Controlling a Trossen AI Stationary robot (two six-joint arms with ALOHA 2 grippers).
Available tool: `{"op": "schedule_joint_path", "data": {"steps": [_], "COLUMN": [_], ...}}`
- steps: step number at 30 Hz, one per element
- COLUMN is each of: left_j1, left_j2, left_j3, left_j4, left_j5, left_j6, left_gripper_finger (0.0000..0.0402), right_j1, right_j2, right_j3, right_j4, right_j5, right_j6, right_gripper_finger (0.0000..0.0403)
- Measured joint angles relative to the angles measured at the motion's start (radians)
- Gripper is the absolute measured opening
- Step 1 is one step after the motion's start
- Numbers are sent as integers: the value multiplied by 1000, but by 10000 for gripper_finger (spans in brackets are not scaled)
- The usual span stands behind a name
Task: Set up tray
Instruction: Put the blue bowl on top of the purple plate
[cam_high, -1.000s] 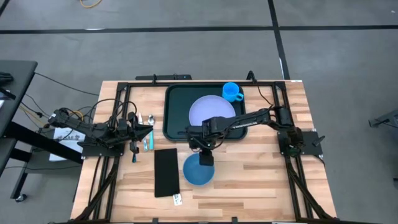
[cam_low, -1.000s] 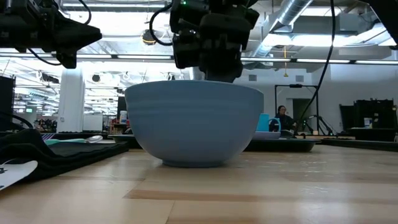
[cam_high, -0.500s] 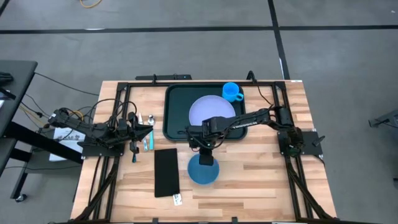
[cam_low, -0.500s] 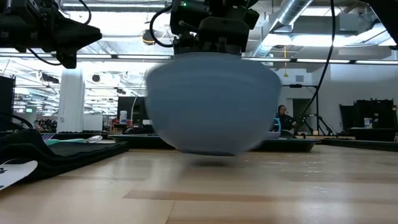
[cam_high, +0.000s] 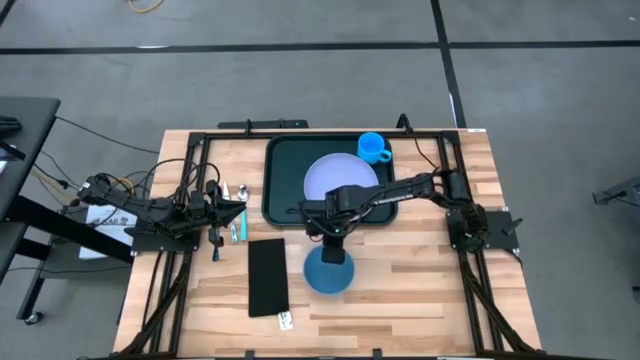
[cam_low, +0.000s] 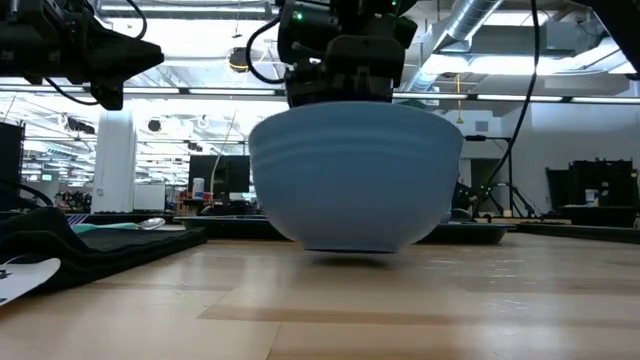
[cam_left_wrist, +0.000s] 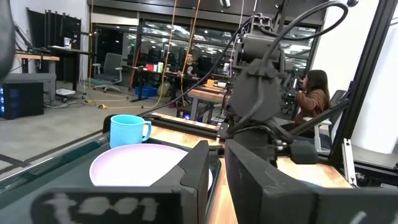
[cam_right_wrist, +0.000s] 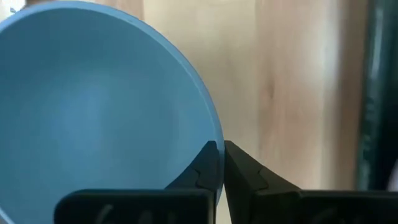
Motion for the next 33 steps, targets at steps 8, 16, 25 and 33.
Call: {"op": "schedule_joint_path", "data": {"steps": [8, 16, 25, 33], "left_j1": [0, 0, 0, 0], "left_j2": [0, 0, 0, 0], "left_j3": [0, 0, 0, 0], "left_j4": [0, 0, 0, -1], "left_j5": [0, 0, 0, 0], "left_j6": [0, 0, -1, -20], "left_gripper_finger": [41, 41, 41, 41], "right_j1": [-29, -73, -197, -386], "right_j2": [0, 0, 0, 0], "right_j3": [102, 260, 354, 355], "right_j4": [-106, -245, -359, -364], "right_j5": [27, 138, 221, 243], "right_j6": [-46, -116, -221, -307], "right_gripper_finger": [3, 2, 3, 3]}}
